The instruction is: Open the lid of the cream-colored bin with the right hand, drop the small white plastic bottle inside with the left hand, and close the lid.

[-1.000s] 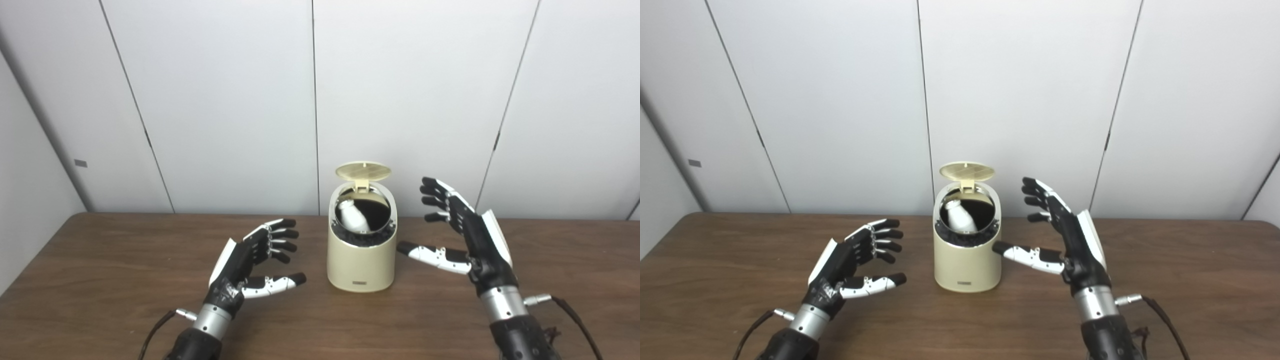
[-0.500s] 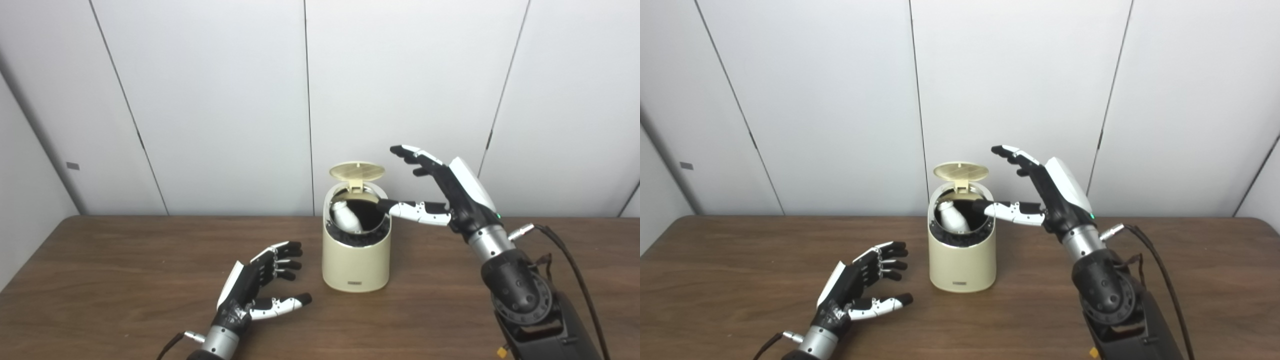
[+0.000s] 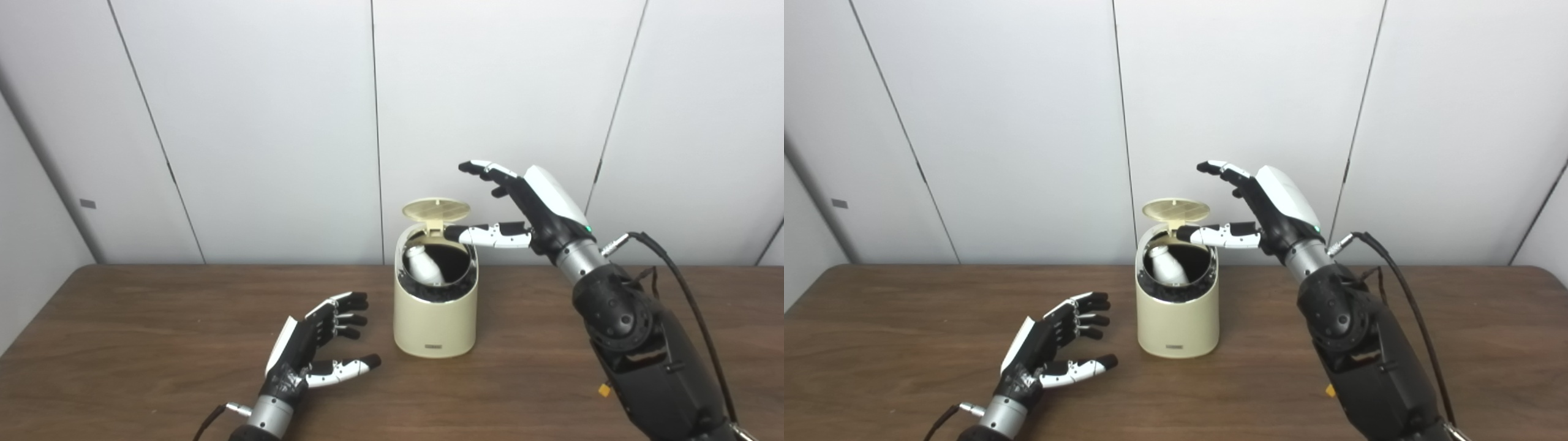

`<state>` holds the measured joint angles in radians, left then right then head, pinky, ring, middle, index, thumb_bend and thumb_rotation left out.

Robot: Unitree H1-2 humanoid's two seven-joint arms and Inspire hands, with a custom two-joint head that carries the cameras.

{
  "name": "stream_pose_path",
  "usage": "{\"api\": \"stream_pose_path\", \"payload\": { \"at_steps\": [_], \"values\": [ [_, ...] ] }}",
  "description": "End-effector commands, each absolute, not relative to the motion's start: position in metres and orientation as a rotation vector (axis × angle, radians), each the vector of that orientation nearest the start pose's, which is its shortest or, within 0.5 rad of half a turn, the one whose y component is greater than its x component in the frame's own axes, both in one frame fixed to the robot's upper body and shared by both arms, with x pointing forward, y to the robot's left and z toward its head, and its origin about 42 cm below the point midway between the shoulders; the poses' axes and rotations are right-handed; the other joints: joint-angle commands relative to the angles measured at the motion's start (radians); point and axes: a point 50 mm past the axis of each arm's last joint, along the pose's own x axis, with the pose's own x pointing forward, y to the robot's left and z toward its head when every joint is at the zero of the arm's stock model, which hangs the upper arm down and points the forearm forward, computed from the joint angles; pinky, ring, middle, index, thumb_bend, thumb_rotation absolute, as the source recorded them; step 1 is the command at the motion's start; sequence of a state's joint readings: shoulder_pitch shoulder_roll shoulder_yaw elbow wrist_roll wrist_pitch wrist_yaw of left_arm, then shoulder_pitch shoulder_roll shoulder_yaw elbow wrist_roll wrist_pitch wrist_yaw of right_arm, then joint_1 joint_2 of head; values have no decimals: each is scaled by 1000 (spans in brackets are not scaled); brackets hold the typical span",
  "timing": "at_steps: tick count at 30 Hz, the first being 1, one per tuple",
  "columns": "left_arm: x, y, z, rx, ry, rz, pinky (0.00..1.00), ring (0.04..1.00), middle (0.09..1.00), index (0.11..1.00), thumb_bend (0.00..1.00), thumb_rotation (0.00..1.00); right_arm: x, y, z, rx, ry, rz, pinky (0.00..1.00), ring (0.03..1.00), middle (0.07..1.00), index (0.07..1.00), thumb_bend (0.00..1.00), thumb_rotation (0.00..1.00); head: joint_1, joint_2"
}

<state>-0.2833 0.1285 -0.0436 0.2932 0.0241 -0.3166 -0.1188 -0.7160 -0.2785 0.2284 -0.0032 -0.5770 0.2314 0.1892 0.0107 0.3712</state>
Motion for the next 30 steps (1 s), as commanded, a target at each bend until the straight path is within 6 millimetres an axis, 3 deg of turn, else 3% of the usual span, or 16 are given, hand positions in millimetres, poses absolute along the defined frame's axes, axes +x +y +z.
{"api": "stream_pose_path", "payload": {
  "at_steps": [1, 5, 12, 18, 24, 30],
  "values": [
    [370, 217, 122, 164, -303, -213, 647, 718, 786, 797, 692, 0, 448, -173, 369, -983, -564, 143, 725, 859, 867, 840, 663, 571, 0, -1],
    [370, 217, 123, 159, -301, -214, 646, 716, 786, 799, 693, 0, 447, -162, 373, -1014, -568, 184, 727, 867, 869, 853, 679, 550, 2, 4],
    [370, 216, 124, 136, -312, -186, 607, 686, 774, 793, 684, 0, 440, -156, 373, -1070, -581, 221, 714, 808, 793, 775, 667, 519, 8, 10],
    [370, 214, 126, 139, -320, -182, 603, 684, 771, 790, 684, 0, 434, -157, 371, -1113, -569, 263, 805, 848, 790, 766, 668, 533, 13, 23],
    [370, 212, 129, 140, -326, -181, 601, 688, 774, 794, 676, 0, 430, -162, 367, -1129, -588, 273, 724, 805, 773, 761, 673, 526, 21, 36],
    [370, 211, 130, 131, -330, -179, 600, 686, 774, 799, 673, 0, 423, -167, 369, -1149, -595, 280, 749, 821, 781, 756, 681, 545, 31, 55]
  ]
}}
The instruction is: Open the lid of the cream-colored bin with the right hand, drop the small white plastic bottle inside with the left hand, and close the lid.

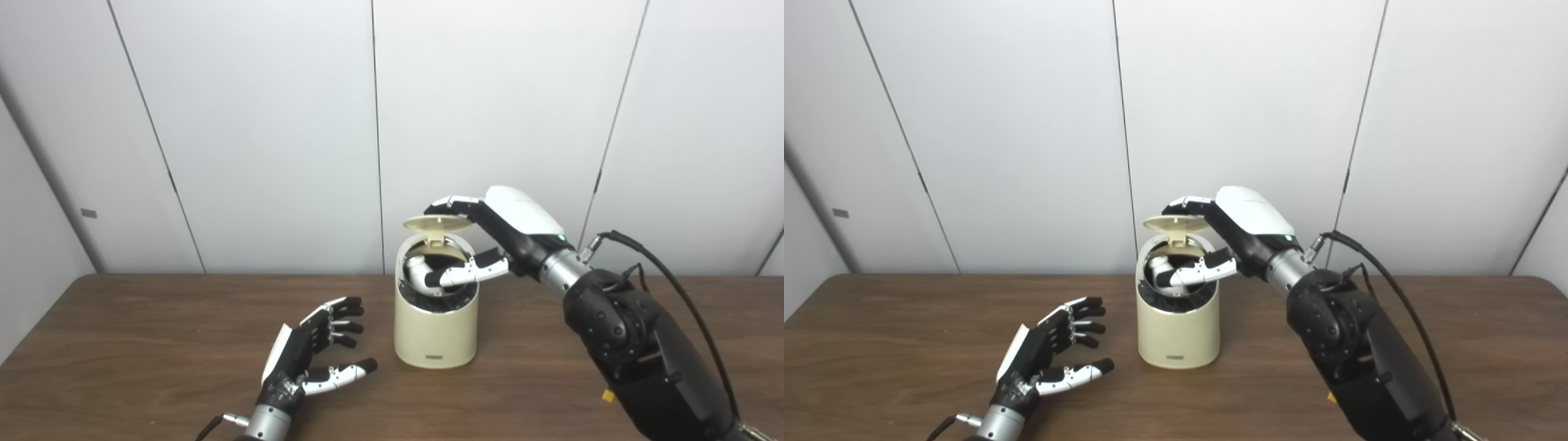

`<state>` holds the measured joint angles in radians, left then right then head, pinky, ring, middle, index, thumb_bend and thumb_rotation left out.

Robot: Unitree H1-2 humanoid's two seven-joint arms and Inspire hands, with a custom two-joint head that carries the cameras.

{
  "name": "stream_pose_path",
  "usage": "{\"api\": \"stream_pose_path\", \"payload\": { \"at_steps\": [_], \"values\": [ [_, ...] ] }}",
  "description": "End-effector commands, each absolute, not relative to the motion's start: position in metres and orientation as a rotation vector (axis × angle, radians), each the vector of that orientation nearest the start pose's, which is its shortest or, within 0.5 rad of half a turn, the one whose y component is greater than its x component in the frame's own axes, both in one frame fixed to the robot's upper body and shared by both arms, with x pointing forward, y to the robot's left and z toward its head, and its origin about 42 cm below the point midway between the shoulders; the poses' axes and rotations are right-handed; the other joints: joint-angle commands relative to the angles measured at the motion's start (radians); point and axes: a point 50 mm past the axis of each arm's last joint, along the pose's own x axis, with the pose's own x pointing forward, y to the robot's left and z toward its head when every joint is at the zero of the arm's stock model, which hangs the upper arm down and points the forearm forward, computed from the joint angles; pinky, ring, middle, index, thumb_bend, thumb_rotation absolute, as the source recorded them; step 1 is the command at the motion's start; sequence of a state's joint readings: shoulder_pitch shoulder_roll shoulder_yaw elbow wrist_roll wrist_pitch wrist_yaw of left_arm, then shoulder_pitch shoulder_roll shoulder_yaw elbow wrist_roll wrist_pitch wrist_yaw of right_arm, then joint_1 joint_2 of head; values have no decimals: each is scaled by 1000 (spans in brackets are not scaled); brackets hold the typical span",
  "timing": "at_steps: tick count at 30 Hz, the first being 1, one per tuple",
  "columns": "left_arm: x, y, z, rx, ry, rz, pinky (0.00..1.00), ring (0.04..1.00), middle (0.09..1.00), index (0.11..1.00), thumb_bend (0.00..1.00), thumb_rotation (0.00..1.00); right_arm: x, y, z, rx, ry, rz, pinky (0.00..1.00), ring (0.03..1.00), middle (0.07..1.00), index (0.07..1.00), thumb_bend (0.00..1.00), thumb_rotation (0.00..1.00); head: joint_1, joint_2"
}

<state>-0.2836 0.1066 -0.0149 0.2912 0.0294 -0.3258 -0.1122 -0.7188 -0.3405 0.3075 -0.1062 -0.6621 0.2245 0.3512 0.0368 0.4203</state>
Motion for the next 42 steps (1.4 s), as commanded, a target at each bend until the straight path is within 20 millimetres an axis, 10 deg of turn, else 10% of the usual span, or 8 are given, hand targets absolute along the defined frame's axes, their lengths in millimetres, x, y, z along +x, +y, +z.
{"api": "stream_pose_path", "payload": {
  "at_steps": [1, 42],
  "values": [
    [370, 211, 131, 132, -331, -179, 597, 684, 772, 799, 673, 0, 422, -168, 369, -1148, -596, 281, 752, 823, 780, 754, 681, 543, 5, 6],
    [368, 209, 133, 128, -331, -156, 594, 685, 767, 792, 671, 0, 409, -158, 358, -1331, -563, 440, 875, 897, 780, 768, 692, 538, 28, 58]
  ]
}}
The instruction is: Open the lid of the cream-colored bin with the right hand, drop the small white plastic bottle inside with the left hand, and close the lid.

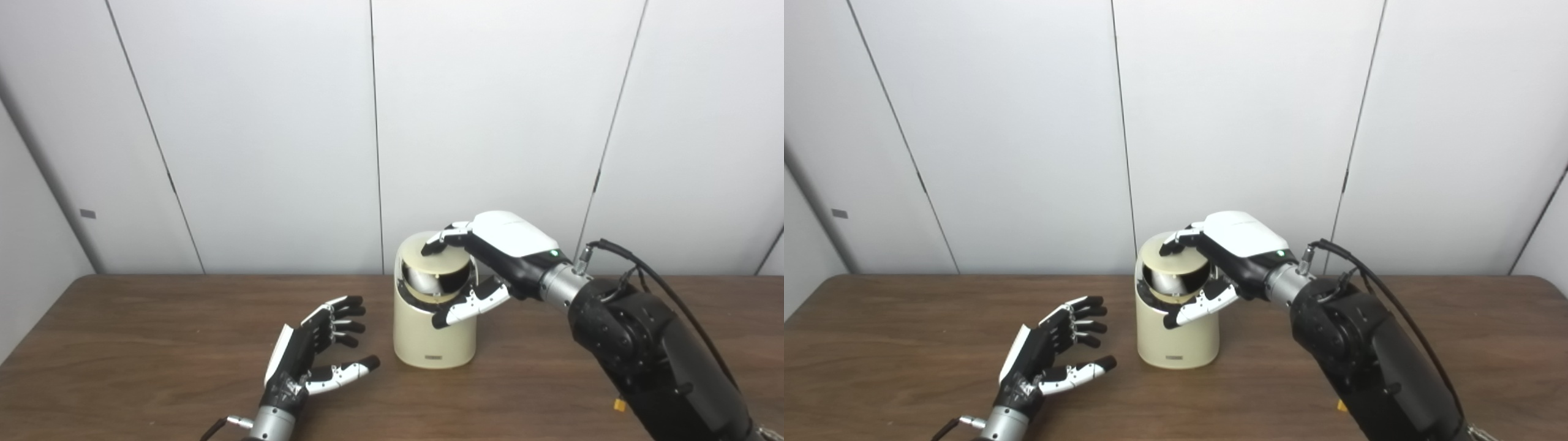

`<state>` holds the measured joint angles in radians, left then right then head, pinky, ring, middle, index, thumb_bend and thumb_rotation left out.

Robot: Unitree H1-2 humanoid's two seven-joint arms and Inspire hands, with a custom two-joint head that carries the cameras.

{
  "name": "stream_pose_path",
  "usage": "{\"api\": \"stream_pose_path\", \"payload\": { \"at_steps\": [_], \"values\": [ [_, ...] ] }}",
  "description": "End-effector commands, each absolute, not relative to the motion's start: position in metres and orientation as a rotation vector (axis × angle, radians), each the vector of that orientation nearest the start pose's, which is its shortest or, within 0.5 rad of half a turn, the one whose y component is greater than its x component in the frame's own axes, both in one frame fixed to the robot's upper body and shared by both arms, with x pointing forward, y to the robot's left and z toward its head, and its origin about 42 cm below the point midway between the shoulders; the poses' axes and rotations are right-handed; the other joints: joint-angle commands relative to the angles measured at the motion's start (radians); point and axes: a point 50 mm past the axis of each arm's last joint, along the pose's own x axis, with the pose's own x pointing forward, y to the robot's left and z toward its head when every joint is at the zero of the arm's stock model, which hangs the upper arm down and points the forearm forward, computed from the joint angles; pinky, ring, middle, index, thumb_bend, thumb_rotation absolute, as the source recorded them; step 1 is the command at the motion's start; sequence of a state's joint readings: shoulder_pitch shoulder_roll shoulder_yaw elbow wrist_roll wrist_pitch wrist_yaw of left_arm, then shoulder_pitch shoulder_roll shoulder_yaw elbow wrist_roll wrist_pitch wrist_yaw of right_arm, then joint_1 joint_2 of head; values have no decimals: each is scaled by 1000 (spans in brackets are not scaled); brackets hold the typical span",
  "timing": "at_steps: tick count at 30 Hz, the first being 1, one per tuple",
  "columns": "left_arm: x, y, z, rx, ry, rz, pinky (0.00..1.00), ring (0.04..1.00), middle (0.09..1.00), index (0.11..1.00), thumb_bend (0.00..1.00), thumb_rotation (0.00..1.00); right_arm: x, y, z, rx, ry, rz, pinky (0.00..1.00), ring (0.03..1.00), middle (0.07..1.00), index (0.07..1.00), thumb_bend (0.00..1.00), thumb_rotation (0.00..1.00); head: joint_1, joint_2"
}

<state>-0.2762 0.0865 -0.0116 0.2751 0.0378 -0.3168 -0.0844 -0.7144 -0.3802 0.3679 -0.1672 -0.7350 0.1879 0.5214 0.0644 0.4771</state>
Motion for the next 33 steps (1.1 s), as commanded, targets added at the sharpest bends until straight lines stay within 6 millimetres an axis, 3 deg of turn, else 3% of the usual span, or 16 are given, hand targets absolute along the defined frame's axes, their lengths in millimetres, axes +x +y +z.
{"api": "stream_pose_path", "payload": {
  "at_steps": [1, 33],
  "values": [
    [368, 209, 134, 128, -333, -156, 593, 685, 768, 792, 671, 0, 409, -158, 357, -1333, -564, 442, 875, 897, 780, 769, 692, 541, 0, 1],
    [367, 210, 137, 141, -328, -149, 588, 681, 765, 792, 669, 0, 388, -162, 344, -1375, -519, 510, 893, 896, 777, 765, 688, 568, 6, 31]
  ]
}}
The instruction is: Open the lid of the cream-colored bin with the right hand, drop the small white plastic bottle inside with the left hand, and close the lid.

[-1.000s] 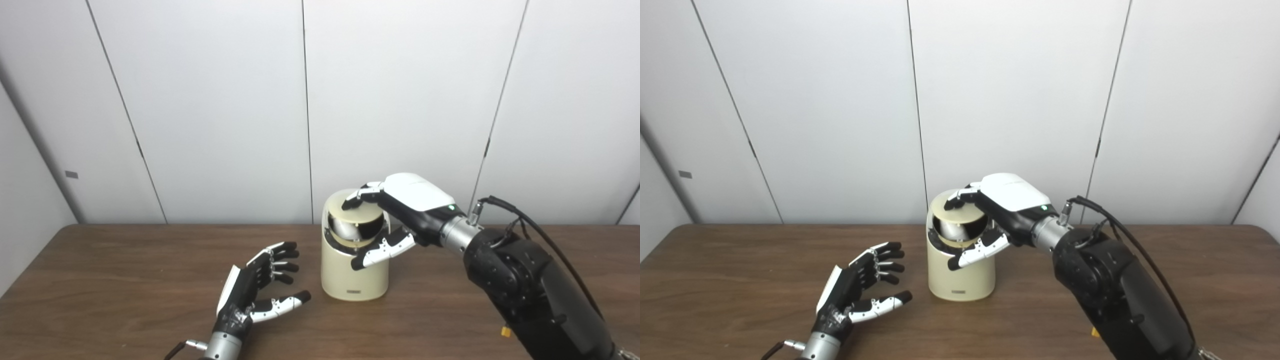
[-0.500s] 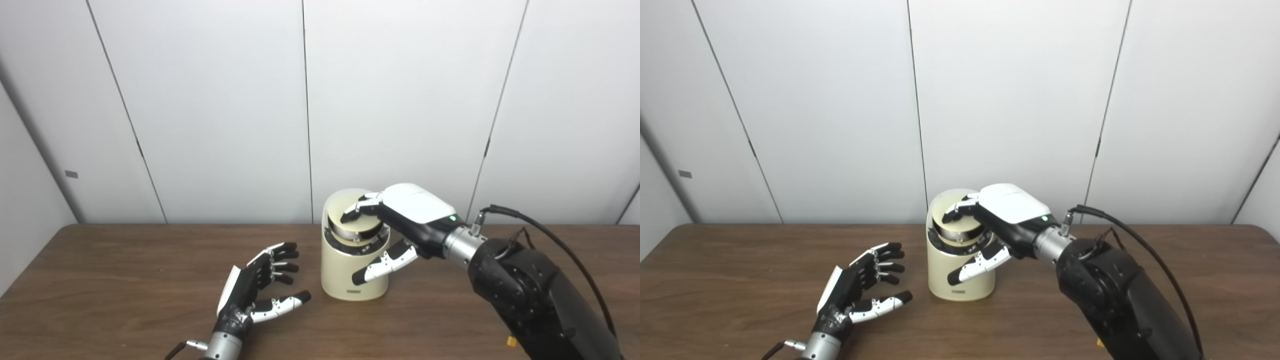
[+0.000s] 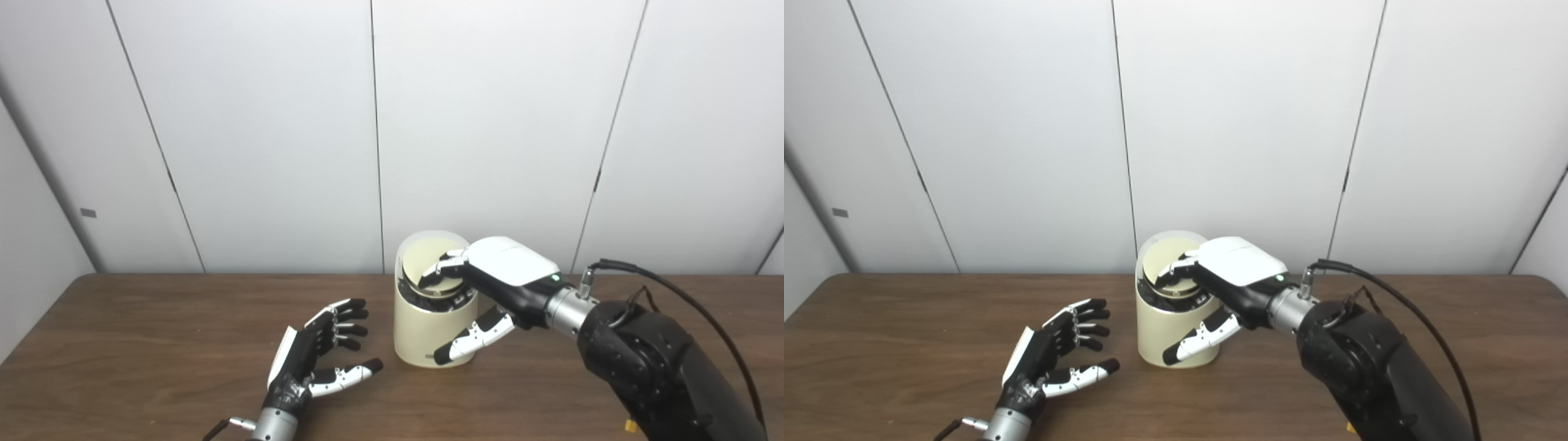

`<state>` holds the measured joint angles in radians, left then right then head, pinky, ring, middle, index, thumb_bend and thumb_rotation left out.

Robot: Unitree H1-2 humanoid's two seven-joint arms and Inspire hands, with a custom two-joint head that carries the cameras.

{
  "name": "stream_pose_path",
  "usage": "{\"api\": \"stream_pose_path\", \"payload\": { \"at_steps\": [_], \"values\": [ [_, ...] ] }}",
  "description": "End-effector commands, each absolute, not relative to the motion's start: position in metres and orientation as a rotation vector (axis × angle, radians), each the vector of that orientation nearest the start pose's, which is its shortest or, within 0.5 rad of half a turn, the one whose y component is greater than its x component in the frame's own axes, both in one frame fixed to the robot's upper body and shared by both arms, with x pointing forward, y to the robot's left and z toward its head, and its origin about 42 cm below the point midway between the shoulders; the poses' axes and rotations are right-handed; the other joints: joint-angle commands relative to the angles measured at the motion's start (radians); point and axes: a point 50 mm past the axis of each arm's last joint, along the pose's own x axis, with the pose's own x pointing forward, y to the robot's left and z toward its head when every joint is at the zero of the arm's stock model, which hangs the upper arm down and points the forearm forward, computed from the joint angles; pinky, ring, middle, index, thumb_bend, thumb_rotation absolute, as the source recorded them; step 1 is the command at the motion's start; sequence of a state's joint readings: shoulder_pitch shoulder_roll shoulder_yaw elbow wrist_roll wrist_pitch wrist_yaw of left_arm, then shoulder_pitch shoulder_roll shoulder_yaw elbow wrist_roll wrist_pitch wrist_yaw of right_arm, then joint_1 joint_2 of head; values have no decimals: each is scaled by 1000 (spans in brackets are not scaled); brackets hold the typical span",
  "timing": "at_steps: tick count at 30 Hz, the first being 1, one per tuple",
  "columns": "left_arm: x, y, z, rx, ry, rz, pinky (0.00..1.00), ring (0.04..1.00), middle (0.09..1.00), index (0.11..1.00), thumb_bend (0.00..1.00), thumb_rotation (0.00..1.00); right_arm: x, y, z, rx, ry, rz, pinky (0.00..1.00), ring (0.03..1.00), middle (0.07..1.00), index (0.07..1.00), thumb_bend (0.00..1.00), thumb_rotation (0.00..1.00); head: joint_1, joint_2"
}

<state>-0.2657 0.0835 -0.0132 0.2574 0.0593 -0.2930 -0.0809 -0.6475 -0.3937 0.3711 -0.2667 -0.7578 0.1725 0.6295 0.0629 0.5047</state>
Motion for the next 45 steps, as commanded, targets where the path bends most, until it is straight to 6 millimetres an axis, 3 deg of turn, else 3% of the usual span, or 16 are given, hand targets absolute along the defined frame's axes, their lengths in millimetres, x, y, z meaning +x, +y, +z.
{"api": "stream_pose_path", "payload": {
  "at_steps": [1, 22, 30, 45],
  "values": [
    [367, 211, 137, 141, -326, -148, 588, 681, 765, 790, 670, 0, 388, -162, 343, -1375, -516, 510, 893, 897, 778, 767, 685, 568, 7, 4],
    [358, 214, 136, 152, -317, -151, 577, 669, 756, 784, 658, 0, 397, -162, 328, -1355, -460, 493, 900, 902, 791, 774, 679, 547, 11, 24],
    [356, 214, 138, 148, -315, -150, 576, 667, 751, 779, 668, 0, 400, -160, 321, -1361, -432, 503, 909, 908, 794, 776, 677, 584, 13, 36],
    [354, 216, 140, 133, -307, -157, 584, 671, 754, 780, 665, 0, 392, -157, 298, -1317, -364, 521, 922, 906, 792, 774, 696, 550, 11, 50]
  ]
}}
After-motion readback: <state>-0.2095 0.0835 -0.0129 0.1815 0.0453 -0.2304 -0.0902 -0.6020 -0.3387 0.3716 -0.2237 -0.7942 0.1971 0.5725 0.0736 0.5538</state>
